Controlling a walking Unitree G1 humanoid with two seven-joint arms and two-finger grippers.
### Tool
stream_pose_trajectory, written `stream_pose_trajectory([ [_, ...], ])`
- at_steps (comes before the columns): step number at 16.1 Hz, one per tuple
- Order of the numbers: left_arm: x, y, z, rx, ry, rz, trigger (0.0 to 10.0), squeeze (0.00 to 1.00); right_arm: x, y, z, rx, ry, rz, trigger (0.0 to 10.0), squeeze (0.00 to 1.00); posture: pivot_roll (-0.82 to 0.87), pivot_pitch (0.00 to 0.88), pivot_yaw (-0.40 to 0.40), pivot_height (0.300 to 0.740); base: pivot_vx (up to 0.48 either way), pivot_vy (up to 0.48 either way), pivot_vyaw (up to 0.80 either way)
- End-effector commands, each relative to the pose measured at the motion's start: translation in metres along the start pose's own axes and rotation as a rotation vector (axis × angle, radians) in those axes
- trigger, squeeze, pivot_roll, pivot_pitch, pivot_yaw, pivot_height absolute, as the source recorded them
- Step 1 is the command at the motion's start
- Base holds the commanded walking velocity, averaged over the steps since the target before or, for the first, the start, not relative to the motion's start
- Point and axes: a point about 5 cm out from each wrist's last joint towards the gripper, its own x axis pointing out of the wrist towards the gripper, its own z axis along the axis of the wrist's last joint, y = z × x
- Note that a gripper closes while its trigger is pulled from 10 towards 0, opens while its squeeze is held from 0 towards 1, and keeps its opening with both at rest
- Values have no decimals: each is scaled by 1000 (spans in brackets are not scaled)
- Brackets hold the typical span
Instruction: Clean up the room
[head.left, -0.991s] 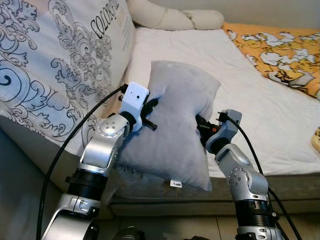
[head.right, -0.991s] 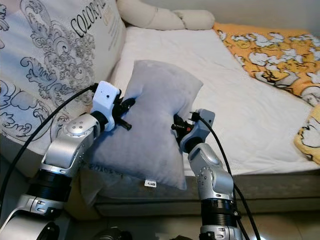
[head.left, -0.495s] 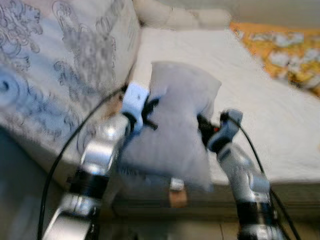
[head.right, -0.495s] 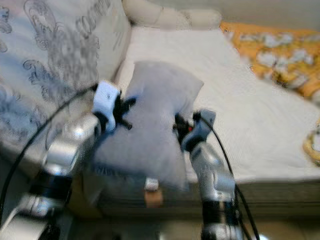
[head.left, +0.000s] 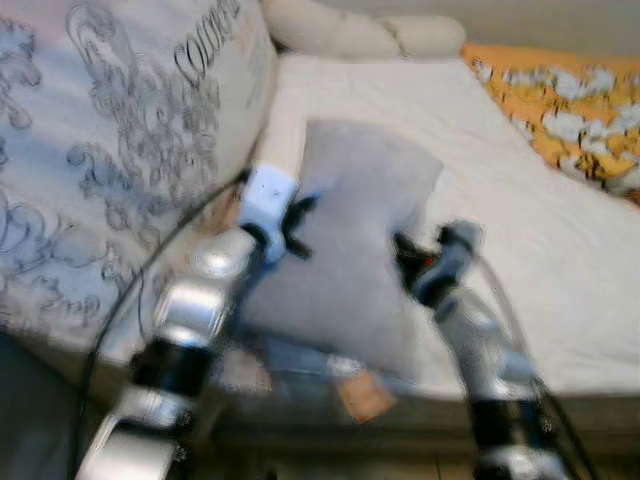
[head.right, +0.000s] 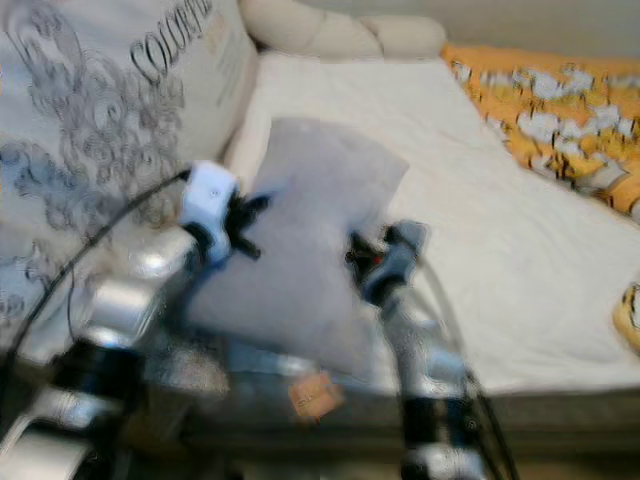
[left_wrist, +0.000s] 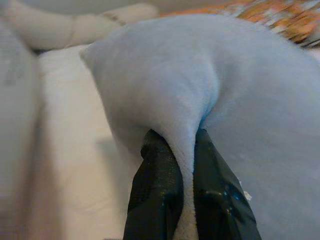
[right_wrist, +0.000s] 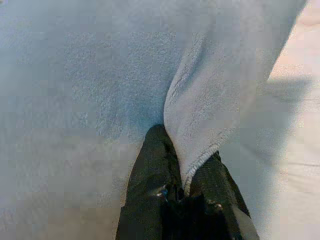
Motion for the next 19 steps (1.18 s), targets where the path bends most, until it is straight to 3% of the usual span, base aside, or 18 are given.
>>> stream_pose_trajectory([
  [1,4,-6,10,9,-39,-17,10000,0,-2,-8,10,-31,-28,-32,10000,0,38,0,-34,740,330,0,738],
  [11,5,-5,9,32,-30,-9,10000,0,-2,-10,7,19,-34,-50,10000,0,36,0,-25,740,284,0,0],
  [12,5,-4,9,47,-28,-1,10000,0,-3,-15,5,-21,-24,-84,10000,1000,36,0,-24,740,0,0,0],
  [13,5,-4,8,56,-26,1,10000,0,-4,-19,3,-35,-19,-103,10000,1000,36,0,-25,740,0,0,0],
  [14,7,-1,7,97,-15,6,10000,0,-7,-31,-1,-13,-8,-171,10000,1000,36,0,-24,740,0,0,0],
  [18,13,14,-2,202,34,43,10000,0,-13,-50,1,70,-7,-253,10000,1000,25,0,-15,740,0,0,0],
  [19,15,20,-5,243,54,64,10000,0,-13,-52,-1,14,36,-254,10000,1000,21,0,-12,740,0,0,0],
])
